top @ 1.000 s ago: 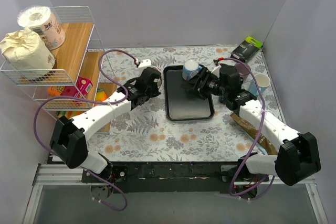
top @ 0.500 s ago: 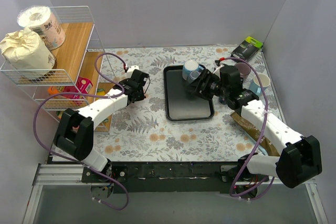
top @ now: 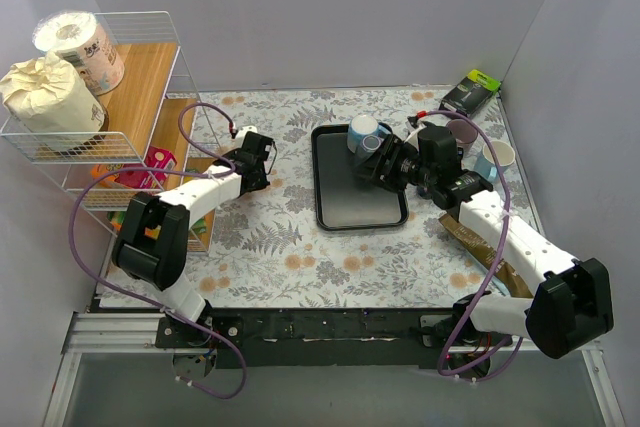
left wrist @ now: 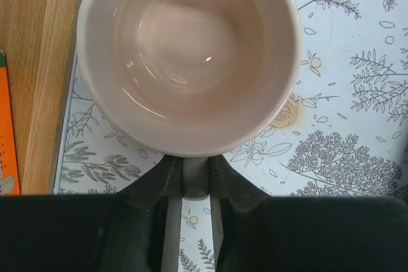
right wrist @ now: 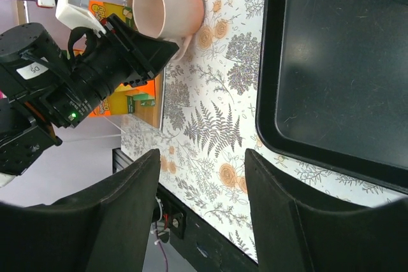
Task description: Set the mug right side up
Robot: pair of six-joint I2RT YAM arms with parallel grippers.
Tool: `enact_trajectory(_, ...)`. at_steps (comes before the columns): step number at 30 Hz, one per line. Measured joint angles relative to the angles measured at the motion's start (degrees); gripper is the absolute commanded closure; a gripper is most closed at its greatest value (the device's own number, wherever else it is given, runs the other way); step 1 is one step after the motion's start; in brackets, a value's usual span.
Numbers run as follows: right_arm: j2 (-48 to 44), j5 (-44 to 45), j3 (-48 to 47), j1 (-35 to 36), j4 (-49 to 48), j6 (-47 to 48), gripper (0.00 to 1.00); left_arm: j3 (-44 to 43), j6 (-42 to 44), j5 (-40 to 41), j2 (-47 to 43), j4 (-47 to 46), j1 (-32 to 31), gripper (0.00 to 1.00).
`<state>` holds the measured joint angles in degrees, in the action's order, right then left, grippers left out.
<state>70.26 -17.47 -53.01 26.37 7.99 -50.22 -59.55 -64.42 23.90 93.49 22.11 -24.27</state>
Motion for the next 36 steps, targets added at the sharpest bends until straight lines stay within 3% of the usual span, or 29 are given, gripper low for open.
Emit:
enact_trajectory(3, 0.0, 0.02, 0.31, 0.0, 0.11, 0.48, 0.38, -0.04, 0.33, 0.07, 0.85, -1.4, 0.61, 0.99)
enact_trajectory(8, 0.0, 0.46, 0.37, 0.0, 1.05, 1.03, 0.38, -0.04, 0.44, -0.24, 0.96, -1.84, 1.03, 0.76)
enact_trajectory(20, 0.7, 0.85, 0.39, 0.0, 1.68, 1.16, 0.38, -0.02, -0.15, -0.66, 0.98, -3.74, 1.99, 0.45)
enact_trajectory(28, 3.02, 1.9, -1.53, -0.04, 5.42, 5.9, 0.34, -0.07, 0.2, -2.71, -0.44, -3.3, 1.99, 0.06)
enact_trajectory(30, 5.77, 2.49, -5.88, -0.07, 8.5, 10.34, 0.33, -0.13, 0.22, -4.5, -1.81, -2.97, 1.99, 0.02)
enact_trajectory(36, 9.14, 5.64, -13.31, -0.52, 9.99, 22.99, 0.26, -1.16, -0.39, -10.21, -6.08, -1.86, 1.97, 0.02)
